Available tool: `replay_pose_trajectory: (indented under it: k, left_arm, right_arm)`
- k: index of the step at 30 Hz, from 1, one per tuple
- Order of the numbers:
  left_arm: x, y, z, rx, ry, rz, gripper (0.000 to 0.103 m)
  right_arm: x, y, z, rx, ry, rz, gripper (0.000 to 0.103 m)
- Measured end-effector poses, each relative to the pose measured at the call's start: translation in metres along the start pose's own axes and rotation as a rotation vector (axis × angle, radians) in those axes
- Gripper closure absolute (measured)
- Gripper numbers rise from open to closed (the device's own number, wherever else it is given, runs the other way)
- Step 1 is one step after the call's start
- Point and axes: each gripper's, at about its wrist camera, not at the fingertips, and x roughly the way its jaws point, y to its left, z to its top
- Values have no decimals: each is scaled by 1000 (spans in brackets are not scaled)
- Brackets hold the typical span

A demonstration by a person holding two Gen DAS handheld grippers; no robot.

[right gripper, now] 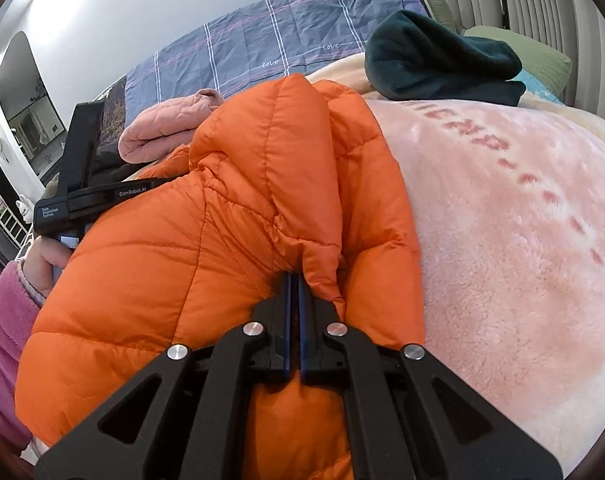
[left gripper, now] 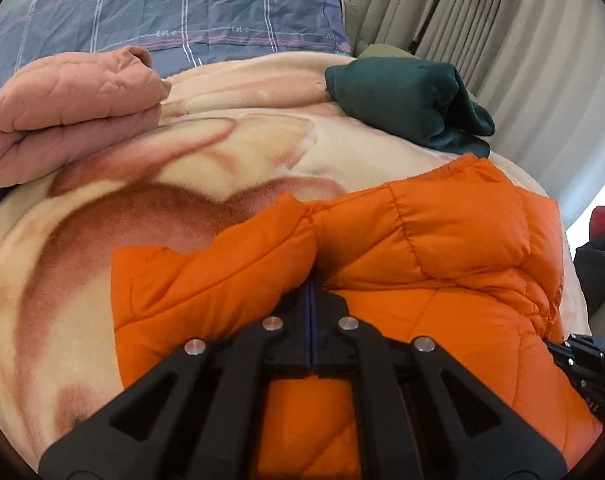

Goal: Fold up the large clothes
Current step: 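Press the folded jacket bundle flat with the left gripper while the right gripper holds it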

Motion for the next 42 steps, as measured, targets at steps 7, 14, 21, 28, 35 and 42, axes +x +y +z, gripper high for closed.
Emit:
replay_pose_trajectory:
  k: [7,14,21,28,35,42]
  left_arm:
    - [-5,1,-2,-2,-14,0,100]
    - [-57,-27,33,36,-79,-30,87]
    - [-61,-119,68,341,-53,-164,74]
    - [57,-124,52,296,192,-28,72]
    - [56,-120,40,307,149,7,72]
    - [13,-114,41,291,75,28,72]
  right_arm:
    - [-4,6,-2,-28,-2,-29,102]
    - [-5,7,-3,-31,-11,-28,102]
    - [-8,4,-5,-8,-19,0,102]
    - [-5,-2,-4,27,-19,16,102]
    - [-7,3,-5,6,-15,6,102]
    - [-9,5,-7,2,-18,9,102]
